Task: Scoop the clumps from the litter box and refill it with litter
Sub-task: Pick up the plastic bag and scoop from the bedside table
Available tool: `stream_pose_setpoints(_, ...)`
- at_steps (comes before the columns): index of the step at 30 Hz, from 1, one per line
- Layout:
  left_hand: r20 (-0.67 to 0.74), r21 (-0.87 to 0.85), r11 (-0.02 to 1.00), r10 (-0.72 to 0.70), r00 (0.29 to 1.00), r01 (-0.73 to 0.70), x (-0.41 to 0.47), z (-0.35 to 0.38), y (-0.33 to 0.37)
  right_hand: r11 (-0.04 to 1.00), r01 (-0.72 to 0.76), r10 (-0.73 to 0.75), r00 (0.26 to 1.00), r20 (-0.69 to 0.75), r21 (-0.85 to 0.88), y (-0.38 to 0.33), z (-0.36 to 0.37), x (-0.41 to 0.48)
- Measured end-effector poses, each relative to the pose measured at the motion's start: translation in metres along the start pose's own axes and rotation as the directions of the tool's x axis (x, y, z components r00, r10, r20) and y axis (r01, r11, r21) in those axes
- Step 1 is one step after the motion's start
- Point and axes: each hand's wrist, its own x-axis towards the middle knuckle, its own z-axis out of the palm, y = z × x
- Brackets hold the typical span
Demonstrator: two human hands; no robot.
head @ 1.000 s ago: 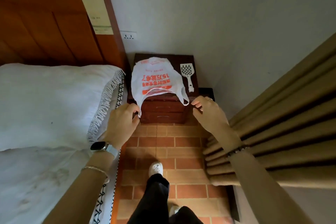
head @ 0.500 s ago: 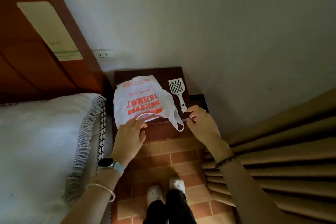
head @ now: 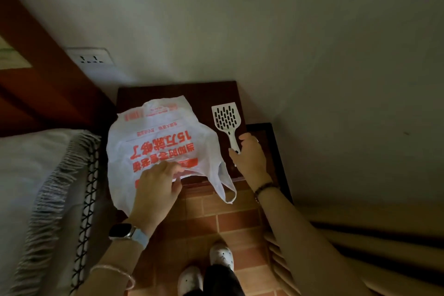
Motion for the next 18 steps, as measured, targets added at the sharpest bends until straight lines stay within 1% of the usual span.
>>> stream_pose_setpoints(5,-0.008,0.02,0.999,0.026,1.0,-0.026,0.03,0.035,-0.01,0.997,-0.041,0.039,0.999,-0.034,-0.067,0.021,0.045,0.039)
stream_pose_setpoints(9,-0.01,0.026,0.998,0.05,0.999,-0.049,0.039,0.05,-0.016,0.996,-0.06,0.055,0.996,-0.068,-0.071,0.029,0.064,0.051)
stream_pose_setpoints(14,0.0,0.03,0.998,0.055,0.999,-0.054,0.041,0.056,-0.025,0.994,-0.089,0.083,0.992,-0.098,-0.066,0.026,0.075,0.057)
stream_pose_setpoints(18,0.02,0.035,0.998,0.055,0.998,-0.056,0.041,0.052,-0.025,0.987,-0.136,0.129,0.988,-0.081,-0.089,0.02,0.072,0.059)
